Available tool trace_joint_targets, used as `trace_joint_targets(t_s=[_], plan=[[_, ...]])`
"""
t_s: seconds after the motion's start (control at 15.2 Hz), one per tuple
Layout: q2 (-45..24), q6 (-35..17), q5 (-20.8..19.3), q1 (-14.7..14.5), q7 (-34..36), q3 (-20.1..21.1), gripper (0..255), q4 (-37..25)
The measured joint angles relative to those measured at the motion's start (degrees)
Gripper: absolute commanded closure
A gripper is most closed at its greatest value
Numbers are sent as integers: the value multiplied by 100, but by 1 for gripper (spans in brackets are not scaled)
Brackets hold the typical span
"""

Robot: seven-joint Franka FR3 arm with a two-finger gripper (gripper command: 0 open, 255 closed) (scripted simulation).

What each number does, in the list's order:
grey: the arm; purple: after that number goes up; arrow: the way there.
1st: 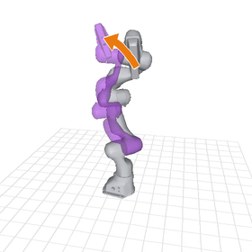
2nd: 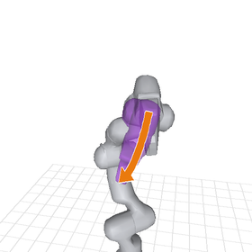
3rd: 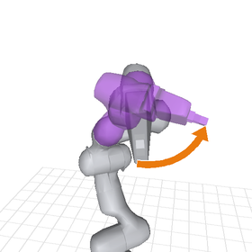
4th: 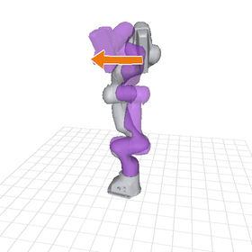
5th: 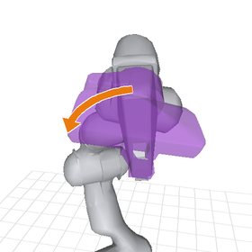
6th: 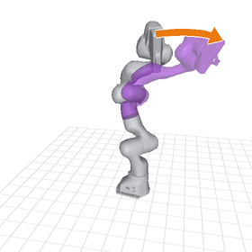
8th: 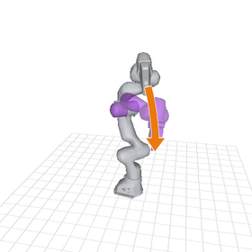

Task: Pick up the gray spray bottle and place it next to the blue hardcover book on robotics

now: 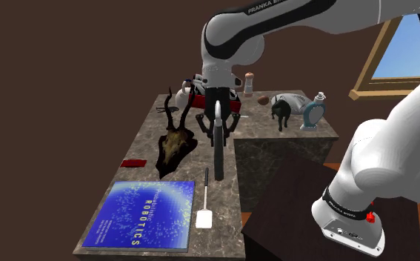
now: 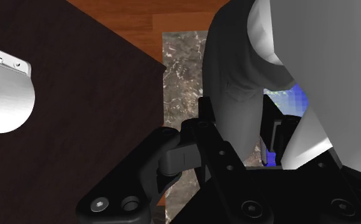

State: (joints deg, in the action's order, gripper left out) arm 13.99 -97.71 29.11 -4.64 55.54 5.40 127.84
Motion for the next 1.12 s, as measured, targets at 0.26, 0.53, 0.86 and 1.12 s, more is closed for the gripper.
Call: trace_joint_targets(t_s=[0.26,0.53,0.86,1.12], plan=[[-110,-261,24,-7,-118,19,255,175],[-217,-557,68,-25,-235,49,255,383],[-393,-917,116,-31,-417,64,255,609],[-547,-1212,179,-58,-528,98,255,763]])
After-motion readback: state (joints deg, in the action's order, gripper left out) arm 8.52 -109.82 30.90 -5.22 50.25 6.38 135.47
